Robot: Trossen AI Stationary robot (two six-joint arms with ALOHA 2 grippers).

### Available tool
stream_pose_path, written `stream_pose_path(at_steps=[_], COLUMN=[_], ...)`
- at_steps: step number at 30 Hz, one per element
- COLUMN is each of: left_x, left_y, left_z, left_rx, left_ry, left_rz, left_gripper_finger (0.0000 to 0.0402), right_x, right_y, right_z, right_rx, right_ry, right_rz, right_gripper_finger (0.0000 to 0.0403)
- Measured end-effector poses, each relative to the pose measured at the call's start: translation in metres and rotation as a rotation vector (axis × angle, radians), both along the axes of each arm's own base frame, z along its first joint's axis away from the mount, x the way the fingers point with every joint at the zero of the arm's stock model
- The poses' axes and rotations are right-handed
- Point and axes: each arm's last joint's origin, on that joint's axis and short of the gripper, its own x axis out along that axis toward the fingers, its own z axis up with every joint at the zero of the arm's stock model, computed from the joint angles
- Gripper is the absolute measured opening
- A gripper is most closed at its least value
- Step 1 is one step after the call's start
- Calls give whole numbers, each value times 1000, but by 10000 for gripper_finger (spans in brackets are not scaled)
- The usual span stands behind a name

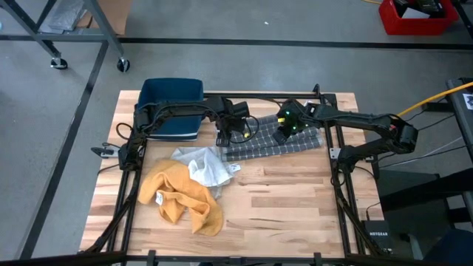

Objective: Fold towel
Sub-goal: Fold the gray towel

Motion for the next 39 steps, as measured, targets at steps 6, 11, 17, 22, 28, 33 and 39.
stream_pose_path(at_steps=[6, 11, 17, 22, 28, 33, 39], left_x=[2, -7, -22, -25, -25, -23, -23], left_y=[31, 62, 86, 93, 94, 95, 95], left_z=[3, 5, 3, 0, -4, -9, -12], left_rx=[86, 81, -77, -122, -154, -152, -158], left_ry=[-121, -182, -228, -242, -240, -230, -224], left_rz=[119, 213, 247, 218, 161, 136, 137], left_gripper_finger=[153, 153, 153, 153, 153, 153, 153], right_x=[11, 28, 50, 70, 92, 106, 118], right_y=[7, 36, 68, 82, 89, 94, 98], right_z=[5, 9, 6, -13, -42, -66, -82], right_rx=[26, -77, -307, -386, -416, -425, -497], right_ry=[-110, -167, -186, -164, -162, -172, -134], right_rz=[83, 265, 457, 535, 542, 553, 555], right_gripper_finger=[211, 228, 223, 223, 222, 222, 222])
